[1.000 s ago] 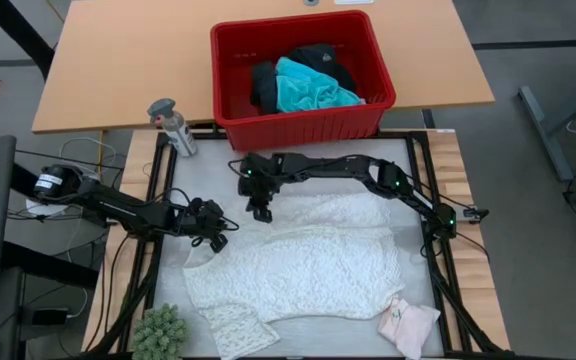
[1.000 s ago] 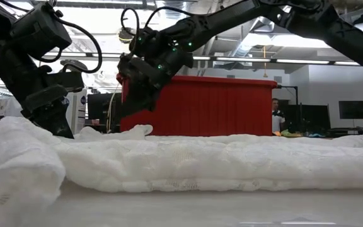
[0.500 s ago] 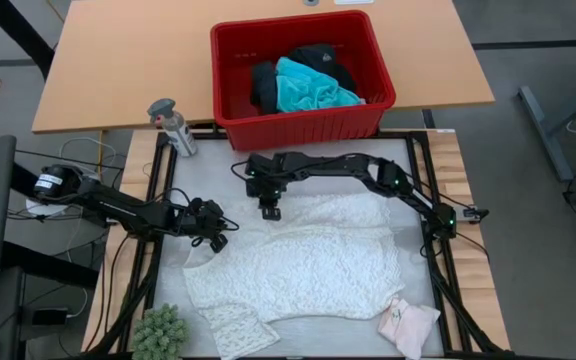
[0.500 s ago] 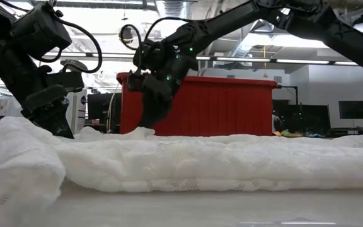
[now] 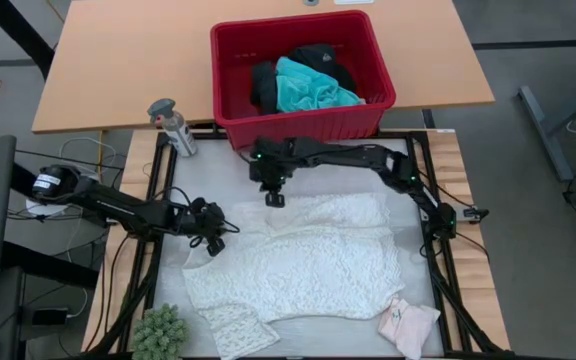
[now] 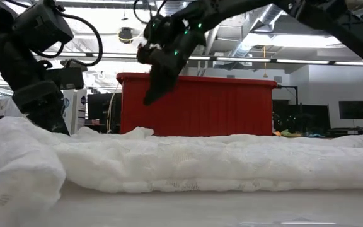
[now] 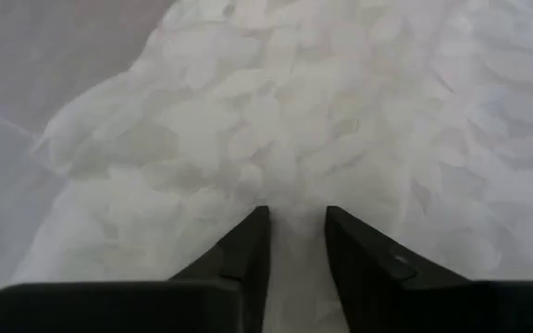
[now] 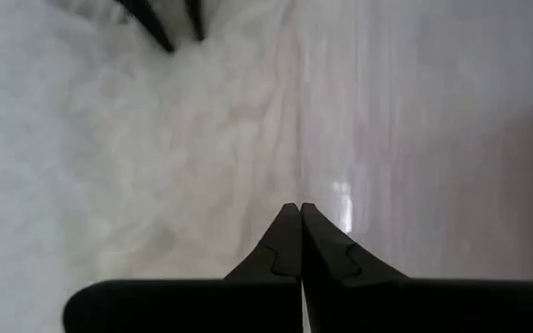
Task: Fold Laundry from Bin
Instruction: Fold the white blouse
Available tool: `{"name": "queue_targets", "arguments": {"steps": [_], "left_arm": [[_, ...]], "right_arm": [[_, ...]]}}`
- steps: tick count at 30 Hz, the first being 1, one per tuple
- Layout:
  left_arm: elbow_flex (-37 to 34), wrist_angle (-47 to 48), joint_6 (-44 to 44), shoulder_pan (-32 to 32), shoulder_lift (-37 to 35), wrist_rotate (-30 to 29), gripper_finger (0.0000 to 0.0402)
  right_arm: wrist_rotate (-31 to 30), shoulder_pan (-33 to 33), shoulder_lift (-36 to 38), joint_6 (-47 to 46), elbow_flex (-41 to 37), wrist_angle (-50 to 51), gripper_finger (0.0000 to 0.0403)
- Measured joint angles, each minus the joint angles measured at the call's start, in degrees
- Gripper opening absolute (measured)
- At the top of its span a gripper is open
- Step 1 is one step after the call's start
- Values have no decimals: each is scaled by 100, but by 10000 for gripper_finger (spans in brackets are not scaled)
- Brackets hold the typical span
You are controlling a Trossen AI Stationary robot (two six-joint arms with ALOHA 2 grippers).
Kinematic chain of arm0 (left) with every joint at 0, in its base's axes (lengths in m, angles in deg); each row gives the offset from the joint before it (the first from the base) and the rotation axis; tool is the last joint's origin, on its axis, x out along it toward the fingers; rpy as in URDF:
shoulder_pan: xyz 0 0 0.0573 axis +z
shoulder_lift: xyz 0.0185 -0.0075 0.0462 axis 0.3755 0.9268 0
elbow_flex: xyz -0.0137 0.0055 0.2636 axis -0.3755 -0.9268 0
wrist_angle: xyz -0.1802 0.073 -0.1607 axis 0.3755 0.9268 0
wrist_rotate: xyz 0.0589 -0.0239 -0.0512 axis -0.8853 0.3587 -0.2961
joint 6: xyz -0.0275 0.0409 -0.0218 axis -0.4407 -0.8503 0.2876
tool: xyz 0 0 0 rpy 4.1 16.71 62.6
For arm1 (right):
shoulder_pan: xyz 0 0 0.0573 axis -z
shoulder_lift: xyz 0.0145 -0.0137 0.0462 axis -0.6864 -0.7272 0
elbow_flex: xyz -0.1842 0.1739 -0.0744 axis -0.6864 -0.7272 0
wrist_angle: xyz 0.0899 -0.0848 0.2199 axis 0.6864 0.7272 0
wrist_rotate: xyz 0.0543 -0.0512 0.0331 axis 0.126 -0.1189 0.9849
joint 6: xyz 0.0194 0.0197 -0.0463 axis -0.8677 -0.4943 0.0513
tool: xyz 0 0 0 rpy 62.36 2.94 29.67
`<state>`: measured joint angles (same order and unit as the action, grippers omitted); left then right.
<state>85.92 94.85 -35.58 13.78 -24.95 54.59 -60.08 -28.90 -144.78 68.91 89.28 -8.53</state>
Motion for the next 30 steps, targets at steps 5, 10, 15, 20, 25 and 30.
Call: {"name": "queue_targets", "arguments": {"steps": [5, 10, 15, 20, 25, 30], "left_arm": [[148, 36, -401, 0, -38, -55, 165], [597, 16, -806, 0, -36, 334, 214], [1539, 307, -2103, -20, -36, 1253, 222], [2856, 1071, -2543, -454, 6, 1502, 221], [3650, 1635, -2736, -1529, 10, 948, 224], [3894, 1684, -2303, -2519, 49, 245, 225]], "right_arm": [[15, -5, 815, 282, 20, 768, 25], [259, -305, 1755, 454, -1, 2283, 43], [96, -1120, 2770, -254, 15, 3407, 46], [-518, -2295, 3326, -2004, 7, 3912, 47], [-1504, -3812, 3461, -3650, -35, 4176, 77], [-2179, -5060, 3377, -4836, -533, 4184, 147]]}}
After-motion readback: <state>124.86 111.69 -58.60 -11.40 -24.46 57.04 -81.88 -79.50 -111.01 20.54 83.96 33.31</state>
